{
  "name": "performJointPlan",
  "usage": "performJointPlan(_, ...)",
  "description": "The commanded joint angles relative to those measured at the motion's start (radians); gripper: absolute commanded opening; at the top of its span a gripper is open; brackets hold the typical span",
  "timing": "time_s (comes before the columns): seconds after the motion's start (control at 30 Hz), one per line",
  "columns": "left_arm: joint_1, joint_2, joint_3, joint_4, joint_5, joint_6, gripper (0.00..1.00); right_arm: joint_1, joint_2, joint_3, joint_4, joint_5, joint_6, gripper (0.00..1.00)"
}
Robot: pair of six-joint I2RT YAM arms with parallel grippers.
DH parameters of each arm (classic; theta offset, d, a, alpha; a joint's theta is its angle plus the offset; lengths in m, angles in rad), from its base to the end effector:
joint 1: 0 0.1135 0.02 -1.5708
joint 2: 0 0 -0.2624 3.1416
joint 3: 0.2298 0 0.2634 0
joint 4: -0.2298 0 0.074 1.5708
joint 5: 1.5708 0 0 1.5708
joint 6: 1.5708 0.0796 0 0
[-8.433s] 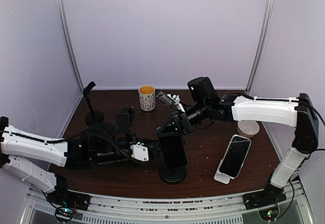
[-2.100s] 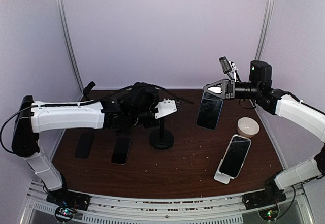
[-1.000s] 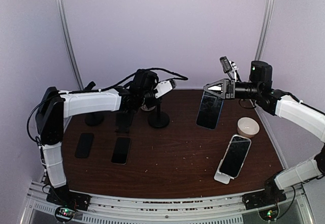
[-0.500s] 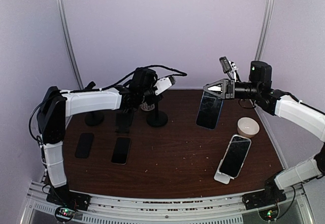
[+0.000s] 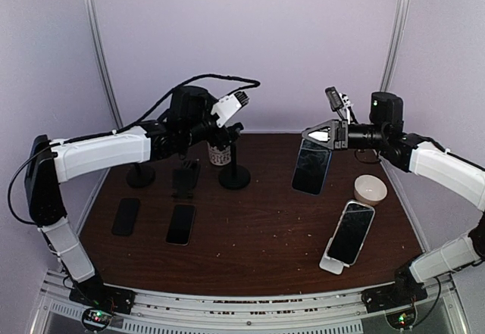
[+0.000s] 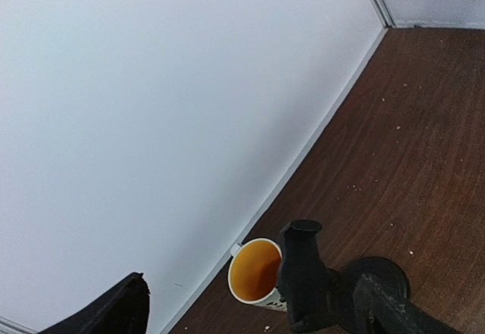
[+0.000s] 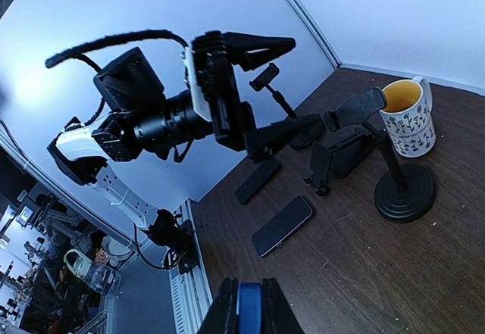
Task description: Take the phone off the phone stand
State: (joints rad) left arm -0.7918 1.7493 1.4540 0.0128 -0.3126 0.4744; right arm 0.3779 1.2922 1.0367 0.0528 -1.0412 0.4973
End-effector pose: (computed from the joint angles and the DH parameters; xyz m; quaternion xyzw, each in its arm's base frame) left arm 0.3499 -0.3196 0.3127 0.3920 0.6921 0.0292 0.6054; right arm 0.2749 0.1830 0.3360 -0.2736 0.6899 0.5815 0.3332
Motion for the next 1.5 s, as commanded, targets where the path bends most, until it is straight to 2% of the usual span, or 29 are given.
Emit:
performJointPlan(0.0,0.003,-0.122,-0.085,0.098,-0.028,-0.079,0.98,0.048,-0.002,0.058,-0.049,0.039,-0.040,0.00)
performJointPlan(0.17,0.004,-0.243,-0.190,0.100,-0.059,-0.179,0.98,0.128,0.026,0.079,-0.063,0.077,-0.039,0.00)
performJointPlan(0.3,0.005,-0.335,-0.286,0.125,-0.146,-0.344,0.98,0.187,0.063,0.093,-0.069,0.133,-0.026,0.00)
performJointPlan(0.4,0.004,-0.394,-0.321,0.064,-0.138,-0.450,0.98,0.230,0.095,0.098,-0.071,0.206,-0.007,0.00)
performJointPlan(0.5,0.004,-0.416,-0.279,-0.126,-0.072,-0.571,0.98,0.266,0.126,0.078,-0.036,0.276,0.040,0.00)
performJointPlan(0.57,0.003,-0.440,-0.283,-0.197,0.026,-0.629,0.98,0.284,0.152,0.057,0.025,0.309,0.092,0.00)
performJointPlan(0.73,-0.035,-0.524,-0.427,-0.138,0.225,-0.752,0.98,0.328,0.198,0.031,0.105,0.418,0.170,0.00)
performJointPlan(0.87,-0.128,-0.497,-0.437,-0.143,0.235,-0.798,0.98,0.352,0.225,0.027,0.141,0.484,0.216,0.00)
performJointPlan(1.03,-0.239,-0.384,-0.378,-0.098,0.280,-0.863,0.98,0.381,0.253,0.035,0.150,0.547,0.243,0.00)
performJointPlan(1.23,-0.276,-0.272,-0.323,-0.057,0.299,-0.952,0.98,0.410,0.248,0.028,0.159,0.588,0.247,0.00)
performJointPlan(1.47,-0.279,-0.185,-0.256,-0.140,0.259,-1.001,0.98,0.436,0.241,0.020,0.149,0.609,0.258,0.00)
